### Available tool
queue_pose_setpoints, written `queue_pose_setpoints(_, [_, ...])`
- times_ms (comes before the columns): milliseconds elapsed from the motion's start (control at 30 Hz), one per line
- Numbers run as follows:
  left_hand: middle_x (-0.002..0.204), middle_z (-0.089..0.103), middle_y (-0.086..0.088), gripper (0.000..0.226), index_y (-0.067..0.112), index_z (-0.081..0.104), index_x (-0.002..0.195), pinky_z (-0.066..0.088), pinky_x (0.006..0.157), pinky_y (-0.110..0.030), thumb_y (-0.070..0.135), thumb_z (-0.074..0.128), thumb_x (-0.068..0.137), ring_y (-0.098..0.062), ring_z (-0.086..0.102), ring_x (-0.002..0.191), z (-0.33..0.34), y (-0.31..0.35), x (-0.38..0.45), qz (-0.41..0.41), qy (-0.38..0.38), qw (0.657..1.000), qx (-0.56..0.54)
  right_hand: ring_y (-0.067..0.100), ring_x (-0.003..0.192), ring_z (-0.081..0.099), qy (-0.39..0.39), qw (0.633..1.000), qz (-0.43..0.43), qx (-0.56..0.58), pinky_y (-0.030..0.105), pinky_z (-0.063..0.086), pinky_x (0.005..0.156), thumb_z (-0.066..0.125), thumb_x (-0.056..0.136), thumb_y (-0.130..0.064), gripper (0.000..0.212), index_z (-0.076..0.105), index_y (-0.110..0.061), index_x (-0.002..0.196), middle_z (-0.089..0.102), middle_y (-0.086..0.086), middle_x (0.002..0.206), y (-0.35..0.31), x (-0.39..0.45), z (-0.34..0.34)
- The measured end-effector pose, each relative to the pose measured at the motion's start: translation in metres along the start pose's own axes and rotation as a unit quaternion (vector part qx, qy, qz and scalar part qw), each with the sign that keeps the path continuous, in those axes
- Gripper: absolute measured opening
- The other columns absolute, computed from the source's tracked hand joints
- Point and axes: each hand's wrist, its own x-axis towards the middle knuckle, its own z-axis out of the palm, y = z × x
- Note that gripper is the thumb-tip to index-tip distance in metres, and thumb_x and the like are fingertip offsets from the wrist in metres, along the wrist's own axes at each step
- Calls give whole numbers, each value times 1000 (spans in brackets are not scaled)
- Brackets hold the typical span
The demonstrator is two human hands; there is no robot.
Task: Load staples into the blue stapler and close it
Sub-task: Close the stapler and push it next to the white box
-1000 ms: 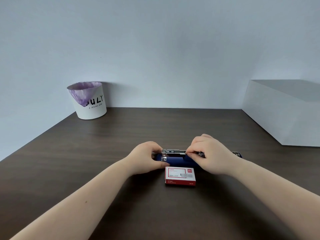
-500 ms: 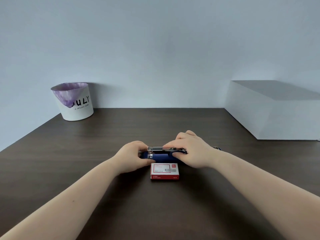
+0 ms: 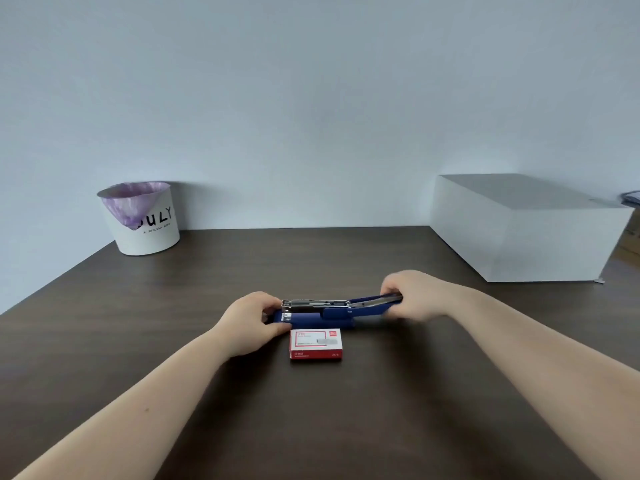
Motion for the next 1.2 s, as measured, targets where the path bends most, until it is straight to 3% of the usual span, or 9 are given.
queue_pose_setpoints(200, [106,66,2,39,18,65,110,48,89,-25,32,73,75,-14,64,94,1,-4,1,-19,1,999,-25,17,80,55,54,998,-41,18,27,45,66,75,71,-22,32,62,-20,100,61,-2,93,-21,9,-30])
queue_pose_setpoints(300, [106,66,3,38,18,66,109,49,90,-26,33,73,74,-13,63,92,-1,-2,1,-20,2,1000,-23,17,92,54,86,992,-82,30,29,45,78,76,70,-20,42,59,-20,108,58,-3,103,-36,16,-36])
queue_pose_setpoints(367, [101,63,5,37,18,66,109,46,85,-22,32,73,75,-12,62,90,-2,0,0,-16,7,1000,-24,14,99,51,109,985,-107,75,23,43,80,76,71,-19,50,55,-21,116,56,-8,110,-48,18,-35])
queue_pose_setpoints(467, [97,61,6,34,18,67,107,46,85,-23,30,72,76,-13,61,89,-2,2,-1,-14,12,999,-27,6,84,50,127,973,-130,142,10,36,68,76,73,-17,63,47,-22,129,53,-13,105,-66,20,-26])
queue_pose_setpoints(633, [95,60,7,31,19,68,105,48,87,-25,28,72,76,-14,61,89,-1,6,-2,-19,30,999,-40,6,67,51,137,968,-133,161,23,42,68,70,77,-18,39,61,-19,115,65,-6,89,-78,28,1])
queue_pose_setpoints(767, [94,60,7,31,19,67,105,47,84,-24,30,72,76,-13,60,89,-2,6,-2,-32,23,998,-42,13,95,61,88,983,-123,104,29,48,88,64,84,-26,34,63,-21,117,69,-4,113,-66,30,17])
queue_pose_setpoints(833, [97,63,5,32,19,67,105,48,86,-26,30,72,75,-13,61,92,-2,6,-2,-40,23,998,-48,15,102,61,77,986,-117,90,34,49,93,62,84,-27,32,63,-22,116,68,-3,115,-60,30,21])
queue_pose_setpoints(967, [101,66,5,36,21,67,106,48,88,-27,30,74,73,-12,62,94,1,3,-2,-58,29,995,-73,15,100,59,71,987,-108,94,36,50,90,63,82,-32,36,60,-28,118,68,-5,112,-53,30,23])
queue_pose_setpoints(1200, [96,68,4,38,17,60,116,47,87,-26,21,68,79,-13,63,93,0,2,30,-92,9,987,-133,21,94,59,98,991,-79,49,37,49,83,58,86,-30,26,63,-22,110,68,0,105,-29,42,20])
